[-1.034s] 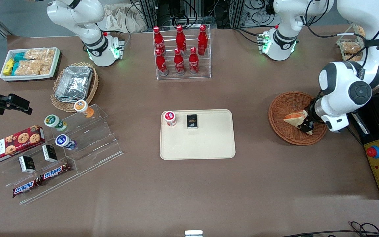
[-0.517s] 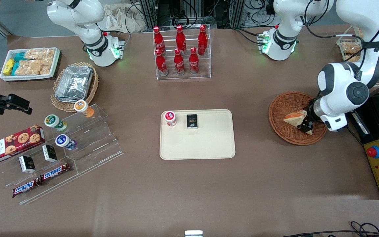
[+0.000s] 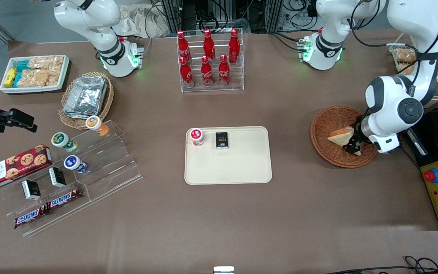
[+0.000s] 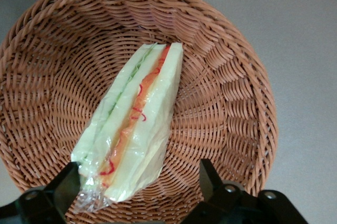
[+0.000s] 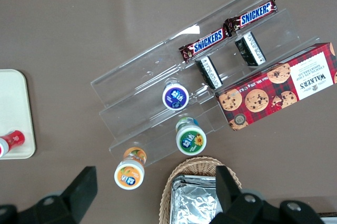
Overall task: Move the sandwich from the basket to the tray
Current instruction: 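Lower the left gripper and close it on the sandwich's wrapped end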
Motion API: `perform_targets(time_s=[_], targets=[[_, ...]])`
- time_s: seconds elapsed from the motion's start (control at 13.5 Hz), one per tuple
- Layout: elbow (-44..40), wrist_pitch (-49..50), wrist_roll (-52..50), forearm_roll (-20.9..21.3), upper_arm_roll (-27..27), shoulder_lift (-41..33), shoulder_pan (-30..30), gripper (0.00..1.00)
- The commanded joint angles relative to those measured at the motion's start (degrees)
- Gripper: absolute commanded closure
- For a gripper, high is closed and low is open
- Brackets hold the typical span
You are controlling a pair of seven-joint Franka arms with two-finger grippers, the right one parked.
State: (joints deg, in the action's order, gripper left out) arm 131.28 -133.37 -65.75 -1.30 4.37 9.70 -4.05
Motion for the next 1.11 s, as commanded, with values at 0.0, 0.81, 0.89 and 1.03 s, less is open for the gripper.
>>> perform_targets(time_s=[0.0, 0.81, 0.89, 1.03], targets=[[0.82, -3.47, -3.49, 0.69, -0.06, 0.41, 0.18, 0.42], [-2.00, -2.33, -5.61, 0.51, -0.24, -1.60, 0.01, 1.00], [-2.08, -1.20, -5.44, 0.51, -0.24, -2.13, 0.09, 1.00], [-3.74, 3.62, -4.74, 0.60, -0.24, -3.10, 0.09, 1.00]])
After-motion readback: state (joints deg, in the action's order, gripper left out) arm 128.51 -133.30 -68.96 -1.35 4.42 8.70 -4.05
